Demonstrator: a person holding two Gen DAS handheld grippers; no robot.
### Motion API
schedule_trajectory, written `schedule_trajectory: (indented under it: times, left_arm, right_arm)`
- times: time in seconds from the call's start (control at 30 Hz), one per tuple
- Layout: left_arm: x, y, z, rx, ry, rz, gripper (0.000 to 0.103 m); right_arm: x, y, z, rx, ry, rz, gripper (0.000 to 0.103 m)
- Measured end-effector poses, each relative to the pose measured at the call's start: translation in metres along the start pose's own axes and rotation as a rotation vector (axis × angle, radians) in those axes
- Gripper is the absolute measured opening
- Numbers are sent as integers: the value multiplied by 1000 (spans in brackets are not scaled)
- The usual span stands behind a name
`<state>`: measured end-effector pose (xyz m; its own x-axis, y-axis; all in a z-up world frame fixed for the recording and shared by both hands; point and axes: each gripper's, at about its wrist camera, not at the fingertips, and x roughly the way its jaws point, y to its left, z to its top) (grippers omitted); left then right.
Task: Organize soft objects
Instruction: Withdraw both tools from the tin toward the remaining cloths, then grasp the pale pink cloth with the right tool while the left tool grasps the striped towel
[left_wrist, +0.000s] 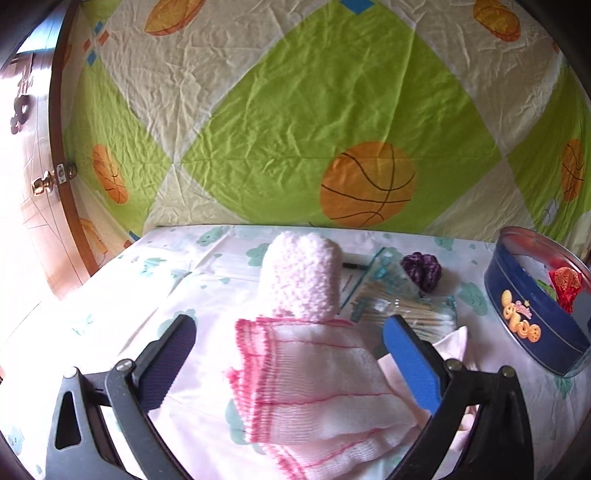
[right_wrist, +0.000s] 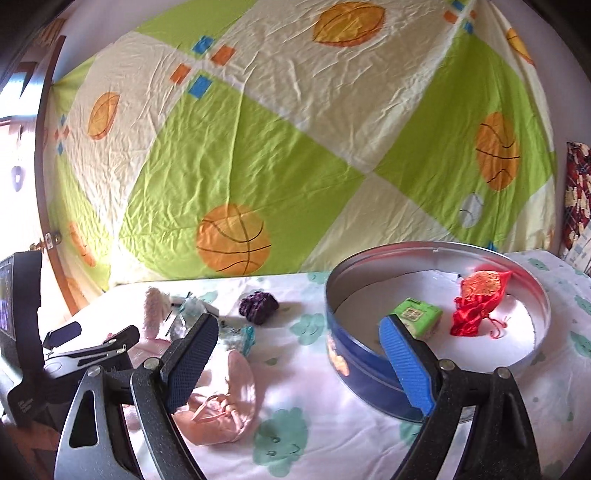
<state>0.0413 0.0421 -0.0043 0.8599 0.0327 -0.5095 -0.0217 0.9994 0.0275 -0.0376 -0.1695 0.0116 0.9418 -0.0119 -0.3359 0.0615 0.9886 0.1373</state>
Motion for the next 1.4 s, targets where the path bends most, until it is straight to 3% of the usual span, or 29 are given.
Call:
schedule_trajectory:
  times: [0.3,0.47,0.53,0.63,0.7,0.73,0.8,0.93,1.03,1.1,1.13,1.2,1.27,1.4]
  left_arm:
    - [13,54,4,-135,62,42,103]
    - [19,54,2,-155,118,-21,103]
    - [22,49,0,-149,150,-67,103]
    - [26,37,-3,-119,186,-97,103]
    - [28,30,-5,-94,209,-120,103]
    - [29,27,-7,-85,219,-131,103]
    - [30,22,-10,-69,241,-159,103]
    - [35,14,-15,-63,282,-207,103]
    - [41,9,-21,-64,321,-221,102]
    - [45,7,-24,-68,349,-241,85]
    - [47,6,-26,-74,362,-267,84]
    - [45,6,-26,-77,349,-281,56]
    - [43,7,-27,-98,343,-314,41]
    - [40,12,-25,-128,322,-361,28]
  right_arm:
    - [60,63,-15,-179,303,57,91]
    - [80,73,-27,-244,427,59,83]
    - [86,73,-31,-246,468,71,77]
    - [95,72,-37,-231,539,124,55]
    - [94,68,-38,-209,543,158,33]
    - [93,67,-38,-204,541,159,32]
    - [87,64,-39,-193,538,179,17]
    - [66,48,-27,-127,444,193,13]
    - [47,37,-16,-96,323,188,13]
    - [41,34,-9,-99,269,177,13]
    - [40,34,-8,-101,263,176,13]
    - [40,33,-8,-87,264,186,13]
    - [37,33,-8,-70,241,197,13]
    - [23,36,-4,-86,175,205,13]
